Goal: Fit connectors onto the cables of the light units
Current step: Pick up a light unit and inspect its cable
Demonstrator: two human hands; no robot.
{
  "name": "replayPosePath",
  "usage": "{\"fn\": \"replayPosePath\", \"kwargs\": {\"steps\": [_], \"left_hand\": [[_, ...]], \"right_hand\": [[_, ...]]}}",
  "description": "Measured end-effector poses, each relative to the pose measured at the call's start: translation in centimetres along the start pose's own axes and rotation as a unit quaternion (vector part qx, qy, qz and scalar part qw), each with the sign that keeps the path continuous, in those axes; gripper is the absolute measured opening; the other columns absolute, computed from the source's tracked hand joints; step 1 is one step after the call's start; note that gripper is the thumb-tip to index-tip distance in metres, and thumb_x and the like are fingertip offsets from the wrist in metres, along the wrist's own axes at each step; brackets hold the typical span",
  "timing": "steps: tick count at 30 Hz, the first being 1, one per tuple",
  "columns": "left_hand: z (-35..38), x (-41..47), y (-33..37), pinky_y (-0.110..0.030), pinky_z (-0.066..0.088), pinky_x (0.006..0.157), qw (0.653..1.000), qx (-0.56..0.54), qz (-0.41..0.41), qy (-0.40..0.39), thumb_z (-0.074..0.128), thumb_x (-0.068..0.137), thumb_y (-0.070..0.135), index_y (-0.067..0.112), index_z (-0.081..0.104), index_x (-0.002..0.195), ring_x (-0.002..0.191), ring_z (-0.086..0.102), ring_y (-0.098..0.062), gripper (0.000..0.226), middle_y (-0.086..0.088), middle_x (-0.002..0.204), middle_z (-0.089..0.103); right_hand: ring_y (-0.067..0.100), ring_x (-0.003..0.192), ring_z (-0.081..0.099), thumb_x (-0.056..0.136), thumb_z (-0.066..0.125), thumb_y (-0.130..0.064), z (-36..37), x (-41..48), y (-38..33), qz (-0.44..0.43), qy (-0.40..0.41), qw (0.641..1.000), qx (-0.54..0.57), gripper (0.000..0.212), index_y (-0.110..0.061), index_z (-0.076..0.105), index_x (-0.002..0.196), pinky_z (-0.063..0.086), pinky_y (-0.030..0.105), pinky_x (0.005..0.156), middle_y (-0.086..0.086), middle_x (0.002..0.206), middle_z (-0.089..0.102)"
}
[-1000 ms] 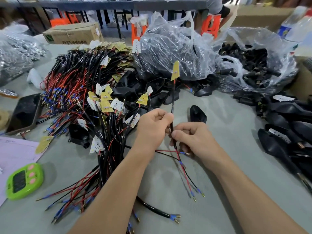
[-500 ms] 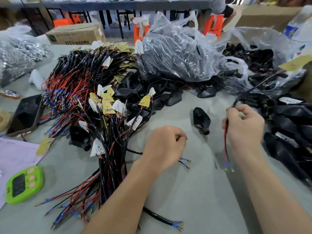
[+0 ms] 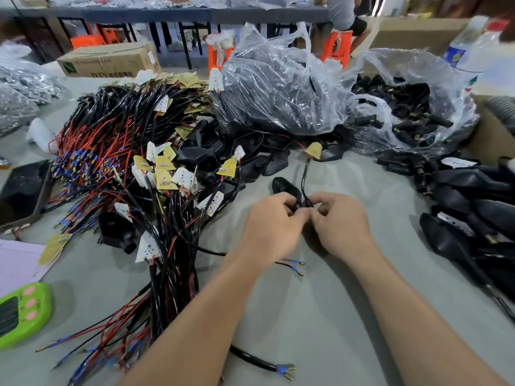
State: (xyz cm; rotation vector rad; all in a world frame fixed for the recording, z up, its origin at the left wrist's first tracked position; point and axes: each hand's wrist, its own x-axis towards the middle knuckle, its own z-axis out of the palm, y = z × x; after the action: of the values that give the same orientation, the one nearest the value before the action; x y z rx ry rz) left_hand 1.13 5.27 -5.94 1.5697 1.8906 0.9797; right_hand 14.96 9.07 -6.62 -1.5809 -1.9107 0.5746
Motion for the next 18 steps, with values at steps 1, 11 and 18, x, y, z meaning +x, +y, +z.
{"fn": "replayPosePath", "kwargs": {"steps": [1,11,18], "left_hand": [[-0.3,-0.1,-0.3,-0.017,0.033,0.051,1.0,-0.005,-0.004,0.002,0.069,0.088,0.039,0.025,0.062,0.08,0.055,0.052,-0.002,0.018,0.017,0.049,0.056],[-2.5,-1.1,-0.9,-0.023,0.03,0.053,0.987,0.138,0.037,0.077,0.066,0.064,0.049,0.035,0.054,0.064,0.059,0.054,-0.001,0.019,0.02,0.057,0.058],[-1.5,-1.8,-1.6,-0.018,0.029,0.051,0.975,0.196,0.087,0.063,0.072,0.069,0.045,0.028,0.059,0.074,0.062,0.055,-0.01,0.022,0.011,0.058,0.057]], "right_hand": [[0.01,0.054,0.048,0.086,0.07,-0.02,0.1,-0.3,-0.2,-0.016,-0.008,0.999,0.036,0.016,-0.03,0.068,0.075,0.033,0.028,0.053,-0.007,0.052,0.057],[0.015,0.041,0.04,0.092,0.06,-0.004,-0.6,-1.8,-1.9,0.083,-0.03,0.929,0.358,0.017,-0.012,0.073,0.085,0.033,0.022,0.041,0.005,0.057,0.063],[0.005,0.04,0.043,0.091,0.068,-0.034,-0.1,-1.8,-1.6,0.034,-0.039,0.97,0.236,0.02,-0.025,0.072,0.074,0.034,0.017,0.044,0.001,0.055,0.065]]}}
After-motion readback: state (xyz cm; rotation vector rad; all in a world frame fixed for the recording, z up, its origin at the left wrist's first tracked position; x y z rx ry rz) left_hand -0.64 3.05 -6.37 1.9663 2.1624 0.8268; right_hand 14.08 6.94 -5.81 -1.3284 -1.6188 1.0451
